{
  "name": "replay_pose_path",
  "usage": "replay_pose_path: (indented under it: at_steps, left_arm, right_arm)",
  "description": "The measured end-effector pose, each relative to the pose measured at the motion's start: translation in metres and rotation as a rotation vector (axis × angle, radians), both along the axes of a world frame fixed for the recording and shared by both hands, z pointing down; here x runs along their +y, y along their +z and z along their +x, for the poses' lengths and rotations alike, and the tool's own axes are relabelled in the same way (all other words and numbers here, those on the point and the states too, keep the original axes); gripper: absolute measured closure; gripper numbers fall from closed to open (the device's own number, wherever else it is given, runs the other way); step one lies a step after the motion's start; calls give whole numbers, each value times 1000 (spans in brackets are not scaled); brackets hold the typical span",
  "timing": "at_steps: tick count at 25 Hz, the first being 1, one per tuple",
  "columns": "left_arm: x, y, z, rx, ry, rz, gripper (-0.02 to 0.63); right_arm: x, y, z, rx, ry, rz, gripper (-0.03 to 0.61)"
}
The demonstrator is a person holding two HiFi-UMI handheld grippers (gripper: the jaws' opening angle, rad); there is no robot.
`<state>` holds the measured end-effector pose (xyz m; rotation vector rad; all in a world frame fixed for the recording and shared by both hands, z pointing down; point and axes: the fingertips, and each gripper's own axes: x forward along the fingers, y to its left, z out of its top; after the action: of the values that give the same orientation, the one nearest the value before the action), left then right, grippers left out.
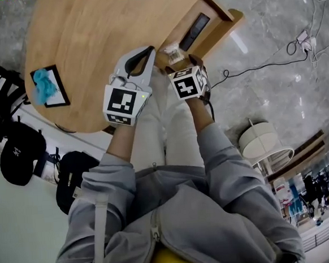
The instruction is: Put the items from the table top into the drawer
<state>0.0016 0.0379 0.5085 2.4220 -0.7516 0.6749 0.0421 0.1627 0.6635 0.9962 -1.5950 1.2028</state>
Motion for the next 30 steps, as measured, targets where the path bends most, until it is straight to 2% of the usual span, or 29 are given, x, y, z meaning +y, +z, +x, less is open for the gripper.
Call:
replay_pose_path:
  at_steps: [4, 6, 8, 11, 15, 21, 25, 30]
  left_arm:
    - [-1, -31, 3, 7, 5, 18, 611]
    - [-2, -48, 5, 13, 10, 29, 611]
    - [-3, -67, 7, 20, 16, 37, 611]
    - [-2, -100, 11, 38, 29, 49, 611]
    - [-3, -151, 20, 63, 61, 87, 611]
    - [-11, -229, 27, 103, 88, 173, 611]
    - [-19, -285, 24, 129, 75, 244, 611]
    - [-49, -371, 20, 177, 25, 391, 611]
  right_arm:
    - [-3, -34, 13, 28, 11, 31, 280]
    - [-10, -55, 19, 52, 11, 63, 359]
    - [-18, -80, 26, 75, 19, 106, 467]
    - [-27, -121, 36, 103, 37, 167, 571]
    - [-38, -182, 50, 119, 54, 241, 578]
    - [-67, -291, 80, 161, 89, 432, 578]
    - [-83, -376, 95, 196, 117, 596, 578]
    - [-130, -498, 108, 227, 176, 892, 580]
